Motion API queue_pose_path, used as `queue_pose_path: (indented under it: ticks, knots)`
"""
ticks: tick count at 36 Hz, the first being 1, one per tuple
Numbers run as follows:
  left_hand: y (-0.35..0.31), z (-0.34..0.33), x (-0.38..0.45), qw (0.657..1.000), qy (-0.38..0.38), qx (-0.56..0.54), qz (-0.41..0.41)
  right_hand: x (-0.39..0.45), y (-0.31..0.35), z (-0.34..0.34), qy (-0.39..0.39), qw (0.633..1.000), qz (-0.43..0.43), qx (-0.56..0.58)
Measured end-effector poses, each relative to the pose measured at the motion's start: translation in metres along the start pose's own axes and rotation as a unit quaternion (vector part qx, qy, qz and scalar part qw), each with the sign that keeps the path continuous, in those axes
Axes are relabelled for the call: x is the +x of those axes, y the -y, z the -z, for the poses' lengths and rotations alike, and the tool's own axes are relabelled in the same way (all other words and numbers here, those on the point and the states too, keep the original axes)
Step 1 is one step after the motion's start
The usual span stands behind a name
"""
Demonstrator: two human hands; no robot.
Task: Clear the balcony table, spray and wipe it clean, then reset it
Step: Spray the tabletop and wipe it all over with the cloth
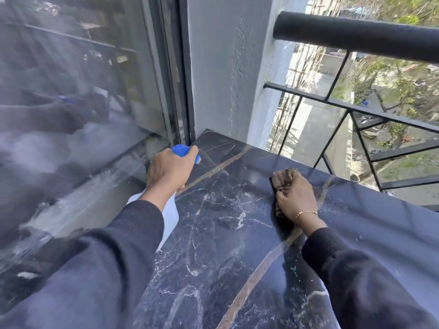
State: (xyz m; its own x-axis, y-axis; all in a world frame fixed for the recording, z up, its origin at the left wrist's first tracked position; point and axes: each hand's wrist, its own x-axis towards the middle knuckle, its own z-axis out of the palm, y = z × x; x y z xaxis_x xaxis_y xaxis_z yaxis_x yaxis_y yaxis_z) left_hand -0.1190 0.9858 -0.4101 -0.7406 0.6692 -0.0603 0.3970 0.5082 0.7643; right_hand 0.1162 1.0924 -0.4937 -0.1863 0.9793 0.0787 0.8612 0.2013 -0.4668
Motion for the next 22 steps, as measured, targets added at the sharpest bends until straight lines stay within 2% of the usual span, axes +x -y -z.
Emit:
queue_pose_path:
  ticks: [4,12,18,22]
  knots:
    - [0.002,0.000,0.006,1.000,-0.013,-0.023,0.008,0.032,0.031,-0.016,0.022,0.999,0.027,0.008]
    - [0.008,-0.007,0.014,1.000,-0.004,-0.012,0.026,0.038,0.104,-0.057,0.120,0.978,0.170,0.010]
    - [0.005,-0.005,0.008,1.000,0.002,-0.004,0.026,-0.003,0.082,-0.035,0.210,0.941,0.264,-0.026]
    - [0.006,-0.003,0.003,1.000,0.017,-0.011,0.012,-0.016,0.047,-0.007,0.187,0.960,0.207,-0.020]
